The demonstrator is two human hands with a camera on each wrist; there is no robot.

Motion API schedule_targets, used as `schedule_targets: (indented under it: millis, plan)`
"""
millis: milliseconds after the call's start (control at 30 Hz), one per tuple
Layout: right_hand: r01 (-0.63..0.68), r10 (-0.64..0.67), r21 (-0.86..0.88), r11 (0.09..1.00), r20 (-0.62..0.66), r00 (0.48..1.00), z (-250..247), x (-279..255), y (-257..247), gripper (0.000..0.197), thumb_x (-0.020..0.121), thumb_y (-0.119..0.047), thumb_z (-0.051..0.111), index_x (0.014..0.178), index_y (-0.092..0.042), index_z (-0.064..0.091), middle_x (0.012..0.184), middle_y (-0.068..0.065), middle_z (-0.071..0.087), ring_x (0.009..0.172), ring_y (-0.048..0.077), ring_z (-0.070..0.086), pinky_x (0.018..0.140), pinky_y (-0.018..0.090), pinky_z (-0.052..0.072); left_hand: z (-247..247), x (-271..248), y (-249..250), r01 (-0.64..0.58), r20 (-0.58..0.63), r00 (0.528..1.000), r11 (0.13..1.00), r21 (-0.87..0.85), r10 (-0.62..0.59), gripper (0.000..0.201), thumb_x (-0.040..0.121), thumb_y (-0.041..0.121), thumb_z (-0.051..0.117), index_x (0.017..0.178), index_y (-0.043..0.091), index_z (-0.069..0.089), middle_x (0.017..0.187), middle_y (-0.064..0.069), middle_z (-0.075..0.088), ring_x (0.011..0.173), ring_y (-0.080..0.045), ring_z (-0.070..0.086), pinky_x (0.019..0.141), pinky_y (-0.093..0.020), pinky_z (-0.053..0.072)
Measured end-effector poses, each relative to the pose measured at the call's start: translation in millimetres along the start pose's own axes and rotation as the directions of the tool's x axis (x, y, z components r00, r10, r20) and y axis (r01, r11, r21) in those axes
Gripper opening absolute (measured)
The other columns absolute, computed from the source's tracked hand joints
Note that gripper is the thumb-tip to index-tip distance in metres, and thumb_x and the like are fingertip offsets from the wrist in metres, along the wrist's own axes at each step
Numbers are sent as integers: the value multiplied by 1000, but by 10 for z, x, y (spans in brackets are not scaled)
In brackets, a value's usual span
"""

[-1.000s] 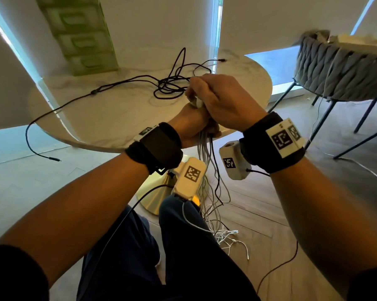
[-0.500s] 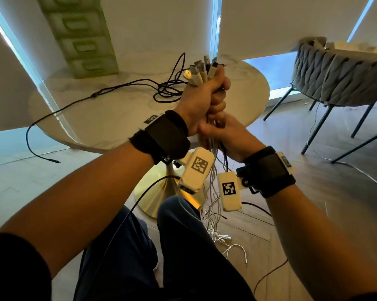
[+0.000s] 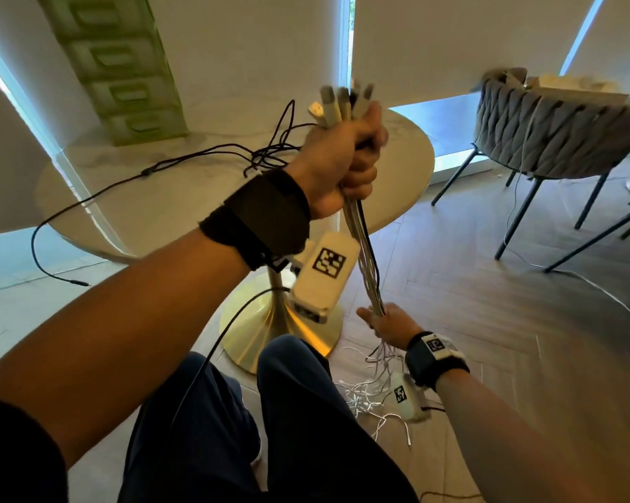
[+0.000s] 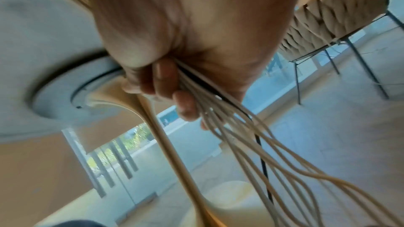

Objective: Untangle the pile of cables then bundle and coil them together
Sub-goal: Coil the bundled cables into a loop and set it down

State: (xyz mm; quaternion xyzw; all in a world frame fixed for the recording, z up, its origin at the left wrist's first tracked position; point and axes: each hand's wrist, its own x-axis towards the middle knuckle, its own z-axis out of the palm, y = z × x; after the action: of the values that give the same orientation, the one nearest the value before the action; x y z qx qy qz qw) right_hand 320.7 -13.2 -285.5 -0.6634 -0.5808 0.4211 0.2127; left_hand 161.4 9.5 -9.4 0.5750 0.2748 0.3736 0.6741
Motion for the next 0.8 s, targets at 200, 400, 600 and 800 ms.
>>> schedule_targets:
  millis: [200, 400, 600, 800]
  plan:
    - [-116, 83, -213, 970, -159, 984, 20, 121, 228, 32, 97, -41, 49, 76, -20, 60, 79, 5, 63, 77, 26, 59, 76, 36, 46, -31, 42, -47, 11, -9, 1000, 1000, -10, -12, 42, 102, 40, 38, 68, 15, 45, 43, 8, 24, 36, -7, 18, 38, -21, 17]
    - [-411, 206, -287, 865, -545, 813, -268, 259, 146, 32, 97, -35, 38, 115, -20, 60, 108, 10, 68, 109, 33, 57, 93, 42, 39, -185, 45, -102, -25, -78, 997, 996, -83, 18, 42, 103, 38, 36, 68, 15, 44, 41, 8, 23, 35, -6, 18, 42, -23, 13]
    - [-376, 302, -75, 923, -461, 834, -317, 381, 75, 35, 98, -33, 44, 114, -7, 61, 111, 16, 65, 101, 33, 60, 87, 39, 46, -234, 32, -72, -60, -74, 996, 995, -85, 54, 42, 102, 38, 37, 68, 15, 45, 41, 8, 25, 35, -6, 20, 41, -23, 16]
    - [-290, 146, -393, 872, -357, 923, -557, 367, 128, 17, 94, -34, 53, 95, -19, 61, 108, 12, 67, 96, 31, 60, 86, 38, 46, -199, 16, -81, -66, -59, 996, 994, 88, 71, 41, 102, 37, 39, 69, 13, 45, 45, 6, 24, 40, -9, 19, 46, -26, 16]
